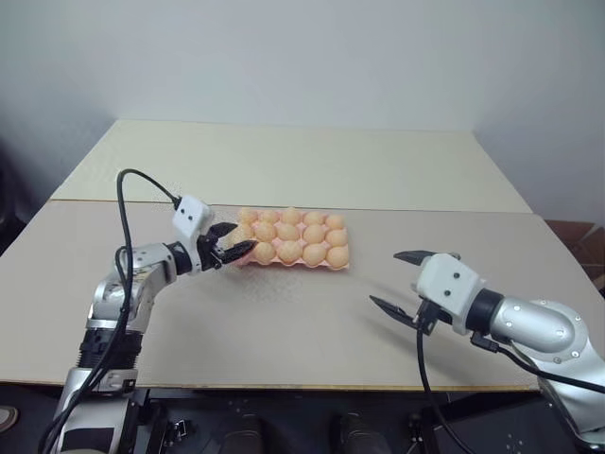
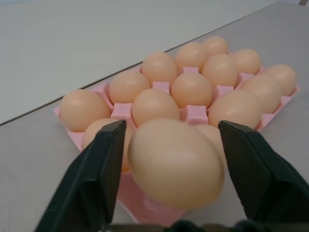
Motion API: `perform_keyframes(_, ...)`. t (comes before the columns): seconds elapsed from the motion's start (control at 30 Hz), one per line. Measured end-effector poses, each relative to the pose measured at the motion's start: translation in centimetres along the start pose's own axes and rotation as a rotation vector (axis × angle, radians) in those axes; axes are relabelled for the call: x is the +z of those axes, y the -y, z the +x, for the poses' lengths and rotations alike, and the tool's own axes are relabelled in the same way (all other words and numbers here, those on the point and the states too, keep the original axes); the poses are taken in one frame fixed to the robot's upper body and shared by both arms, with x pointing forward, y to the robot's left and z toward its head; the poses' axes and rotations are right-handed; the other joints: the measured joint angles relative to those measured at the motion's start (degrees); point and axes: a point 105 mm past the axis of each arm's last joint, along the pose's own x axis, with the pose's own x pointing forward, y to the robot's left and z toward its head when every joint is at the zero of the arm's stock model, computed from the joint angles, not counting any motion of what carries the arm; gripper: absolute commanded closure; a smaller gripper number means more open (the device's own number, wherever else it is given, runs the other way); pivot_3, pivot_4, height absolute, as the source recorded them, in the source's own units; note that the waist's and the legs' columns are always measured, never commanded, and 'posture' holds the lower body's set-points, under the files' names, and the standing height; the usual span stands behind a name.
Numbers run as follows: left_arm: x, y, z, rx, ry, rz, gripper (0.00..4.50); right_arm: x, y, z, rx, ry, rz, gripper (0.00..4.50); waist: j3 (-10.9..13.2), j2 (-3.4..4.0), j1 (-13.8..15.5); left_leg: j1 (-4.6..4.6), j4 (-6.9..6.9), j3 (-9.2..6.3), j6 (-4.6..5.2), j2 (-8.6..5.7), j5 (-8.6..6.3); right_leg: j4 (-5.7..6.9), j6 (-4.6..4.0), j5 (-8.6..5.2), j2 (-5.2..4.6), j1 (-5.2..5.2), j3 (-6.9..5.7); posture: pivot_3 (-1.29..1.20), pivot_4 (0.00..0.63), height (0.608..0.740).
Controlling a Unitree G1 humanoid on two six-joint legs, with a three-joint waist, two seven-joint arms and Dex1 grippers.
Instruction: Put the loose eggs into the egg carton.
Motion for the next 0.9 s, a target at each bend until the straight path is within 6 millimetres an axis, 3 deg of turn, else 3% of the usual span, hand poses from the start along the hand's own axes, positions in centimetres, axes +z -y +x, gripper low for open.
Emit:
perform_keyframes(0.03, 0.0, -0.1, 0.0, 0.007, 0.0, 0.0, 0.01, 0.0, 0.0, 0.0, 0.0, 0.0, 0.0, 0.0, 0.0, 0.0, 0.0, 0.0, 0.0, 0.0, 0.0, 0.0, 0.0, 0.0, 0.0, 0.0, 0.0, 0.0, 0.0, 0.0, 0.15, 0.74)
perform_keyframes(0.3, -0.3, -0.8, -1.0, 0.056, -0.016, 0.014, 0.01, 0.0, 0.0, 0.0, 0.001, -0.002, -0.002, 0.0, 0.0, 0.0, -0.21, -0.02, 0.0, 0.0, 0.0, 0.02, 0.0, -0.02, 0.02, 0.01, 0.02, -0.03, 0.01, 0.0, 0.15, 0.74)
perform_keyframes(0.63, -1.5, -0.5, -10.4, 0.034, -0.104, 0.053, 0.01, -0.4, 0.3, -1.0, 0.051, -0.038, -0.028, 0.0, 0.03, 0.05, -0.22, 0.01, -0.04, 0.03, -0.03, 0.06, -0.02, -0.03, -0.31, -0.2, -0.05, -0.08, -0.01, 0.0, 0.15, 0.74)
perform_keyframes(0.9, -0.9, 1.1, -14.6, -0.053, -0.164, 0.065, 0.01, 0.7, 1.5, -4.1, 0.193, -0.012, -0.006, 0.0, 0.07, 0.11, 0.16, -0.02, -0.05, 0.04, -0.36, 0.07, -0.22, -0.11, -0.32, -0.22, -0.09, -0.1, -0.05, 0.0, 0.15, 0.74)
